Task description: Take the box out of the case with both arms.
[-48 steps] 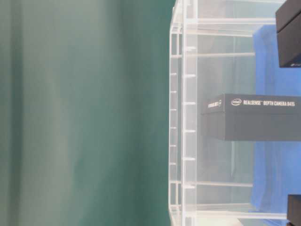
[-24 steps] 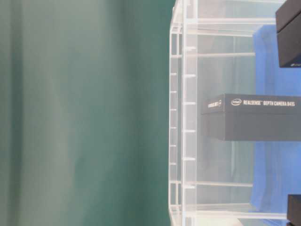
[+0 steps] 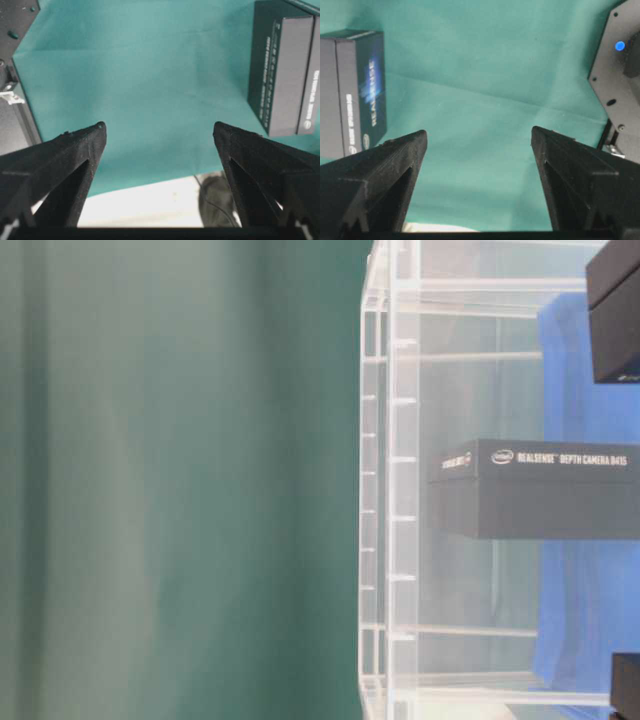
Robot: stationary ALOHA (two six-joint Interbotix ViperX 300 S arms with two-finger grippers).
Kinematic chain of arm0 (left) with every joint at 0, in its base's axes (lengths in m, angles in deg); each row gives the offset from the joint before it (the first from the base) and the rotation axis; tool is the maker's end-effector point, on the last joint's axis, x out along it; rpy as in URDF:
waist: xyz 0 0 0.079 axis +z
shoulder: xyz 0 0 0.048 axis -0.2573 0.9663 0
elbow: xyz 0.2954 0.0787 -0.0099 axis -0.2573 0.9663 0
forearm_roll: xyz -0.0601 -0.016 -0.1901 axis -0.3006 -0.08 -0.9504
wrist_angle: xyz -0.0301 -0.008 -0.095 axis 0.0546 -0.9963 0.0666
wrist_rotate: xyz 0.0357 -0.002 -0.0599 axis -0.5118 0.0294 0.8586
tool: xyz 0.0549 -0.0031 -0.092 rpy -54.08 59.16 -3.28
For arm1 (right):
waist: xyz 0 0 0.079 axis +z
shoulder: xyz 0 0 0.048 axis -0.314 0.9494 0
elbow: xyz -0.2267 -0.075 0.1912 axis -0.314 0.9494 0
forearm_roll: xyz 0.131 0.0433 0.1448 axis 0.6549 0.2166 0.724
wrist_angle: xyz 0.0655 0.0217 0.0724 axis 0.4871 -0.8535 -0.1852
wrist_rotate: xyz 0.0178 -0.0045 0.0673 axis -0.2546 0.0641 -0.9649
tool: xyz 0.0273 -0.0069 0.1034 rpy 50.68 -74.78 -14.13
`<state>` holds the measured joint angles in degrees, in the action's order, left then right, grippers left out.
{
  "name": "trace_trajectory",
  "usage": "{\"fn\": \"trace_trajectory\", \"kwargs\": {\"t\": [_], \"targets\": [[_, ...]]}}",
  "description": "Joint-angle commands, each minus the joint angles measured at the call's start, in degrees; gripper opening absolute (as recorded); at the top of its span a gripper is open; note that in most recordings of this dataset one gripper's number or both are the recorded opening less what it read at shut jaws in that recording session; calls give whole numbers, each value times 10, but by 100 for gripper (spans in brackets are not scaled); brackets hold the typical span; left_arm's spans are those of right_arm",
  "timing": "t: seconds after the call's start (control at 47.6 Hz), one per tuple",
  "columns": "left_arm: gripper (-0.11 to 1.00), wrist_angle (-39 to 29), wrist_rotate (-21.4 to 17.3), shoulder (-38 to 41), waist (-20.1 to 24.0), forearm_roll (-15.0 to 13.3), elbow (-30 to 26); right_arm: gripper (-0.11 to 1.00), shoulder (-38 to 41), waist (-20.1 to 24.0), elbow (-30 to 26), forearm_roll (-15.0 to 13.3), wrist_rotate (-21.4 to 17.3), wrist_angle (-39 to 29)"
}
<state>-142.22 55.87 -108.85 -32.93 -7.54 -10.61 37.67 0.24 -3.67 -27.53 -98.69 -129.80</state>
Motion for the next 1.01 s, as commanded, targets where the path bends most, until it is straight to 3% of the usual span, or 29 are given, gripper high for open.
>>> {"fn": "trace_trajectory", "kwargs": {"t": [0.0, 0.105, 0.21, 0.714, 0.987], "targets": [[90, 1, -1, -7, 2, 2, -3, 83, -5, -4, -5, -3, 3, 0], [90, -2, -7, -14, 13, 2, 3, 83, -7, -18, -4, -4, 9, 1], [90, -2, -44, -25, 47, 3, 12, 83, -12, -45, 0, -9, 27, 0], [90, -3, -282, -21, 279, 1, 8, 83, -21, -269, 3, -7, 252, 10], [90, 3, -366, 1, 359, 1, -1, 83, -16, -376, 1, -2, 354, 30]]}}
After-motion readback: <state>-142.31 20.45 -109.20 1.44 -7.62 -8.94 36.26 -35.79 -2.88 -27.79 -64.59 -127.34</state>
